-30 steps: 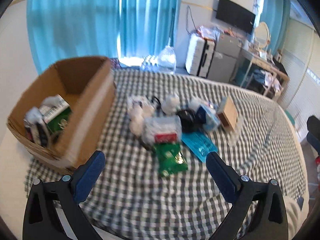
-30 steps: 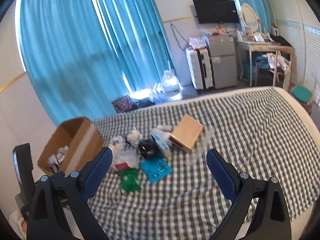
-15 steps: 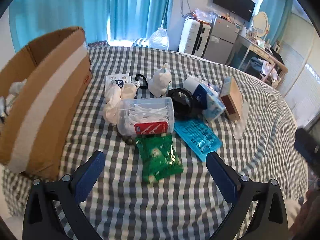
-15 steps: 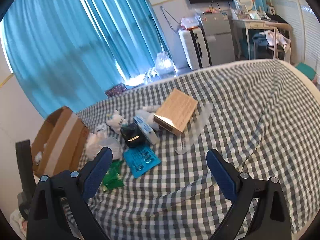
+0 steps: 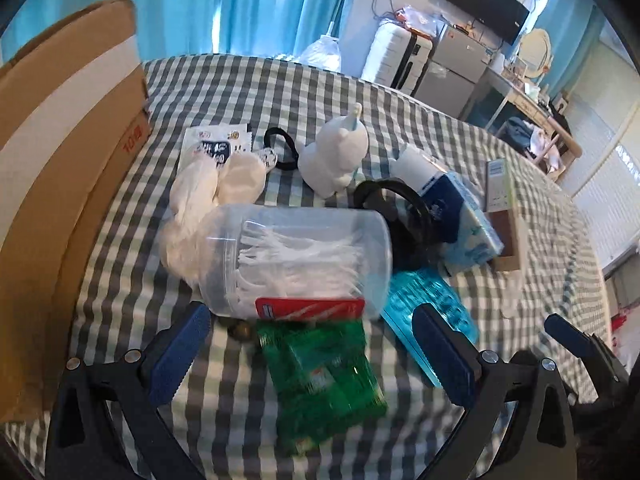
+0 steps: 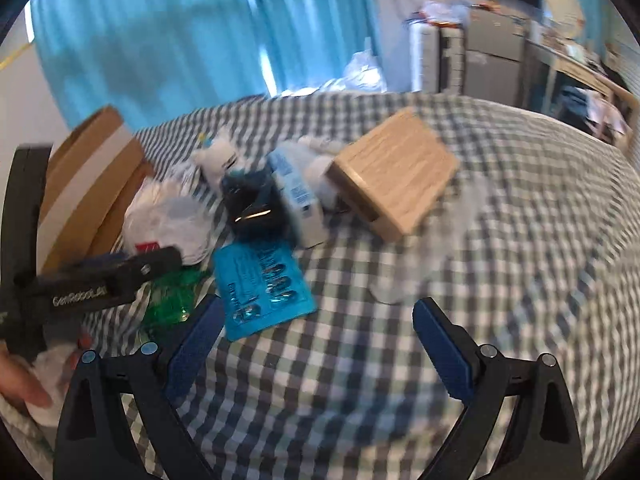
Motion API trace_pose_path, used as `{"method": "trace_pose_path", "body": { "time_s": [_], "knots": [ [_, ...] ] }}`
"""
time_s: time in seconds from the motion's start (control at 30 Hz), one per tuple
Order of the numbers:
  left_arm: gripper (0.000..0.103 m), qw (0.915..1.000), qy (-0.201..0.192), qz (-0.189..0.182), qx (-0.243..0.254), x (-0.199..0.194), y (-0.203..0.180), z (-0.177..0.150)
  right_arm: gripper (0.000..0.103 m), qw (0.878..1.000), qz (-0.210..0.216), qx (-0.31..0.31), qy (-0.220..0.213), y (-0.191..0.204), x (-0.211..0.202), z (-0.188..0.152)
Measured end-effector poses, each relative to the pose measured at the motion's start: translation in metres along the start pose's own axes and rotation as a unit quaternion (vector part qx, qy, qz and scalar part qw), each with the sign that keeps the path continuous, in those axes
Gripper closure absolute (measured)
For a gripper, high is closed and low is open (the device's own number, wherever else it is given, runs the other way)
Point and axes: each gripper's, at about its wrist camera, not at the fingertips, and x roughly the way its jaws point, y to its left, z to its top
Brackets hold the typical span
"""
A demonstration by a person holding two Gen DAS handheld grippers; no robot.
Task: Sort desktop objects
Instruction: 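Grasp the blue blister pack with the right tool while the left grasps the fork container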
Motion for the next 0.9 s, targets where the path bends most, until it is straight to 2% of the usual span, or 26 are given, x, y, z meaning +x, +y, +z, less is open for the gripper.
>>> {"method": "trace_pose_path", "body": {
  "time_s": [0.27,0.4,0.5,0.63,0.67,0.77,0.9],
  "knots": [
    [0.0,0.9998,0.007,-0.011,-0.015,0.025,0.007,0.014,0.007,0.998,0.03,-0.042,0.027,0.016,0.03,0.002],
    [0.0,0.9998,0.005,-0.02,0.005,0.031,0.008,0.017,0.007,0.996,0.033,-0.076,0.04,0.027,0.047,0.003],
    [0.0,0.9993,0.005,-0.006,0.035,0.035,0.008,0.02,0.007,0.994,0.026,-0.095,0.051,0.033,0.06,0.003],
    [0.0,0.9991,0.014,-0.015,0.038,0.039,0.012,0.02,0.008,0.992,0.022,-0.111,0.055,0.034,0.069,0.006],
    [0.0,0.9991,0.012,-0.017,0.037,0.039,0.012,0.02,0.01,0.992,0.021,-0.11,0.054,0.034,0.07,0.006],
    [0.0,0.9992,0.001,-0.016,0.038,0.033,0.011,0.017,0.029,0.992,0.017,-0.116,0.05,0.035,0.067,0.006],
    [0.008,0.9981,-0.014,0.001,0.06,0.027,0.003,0.017,0.032,0.992,0.022,-0.111,0.051,0.033,0.067,0.008]
  ]
}}
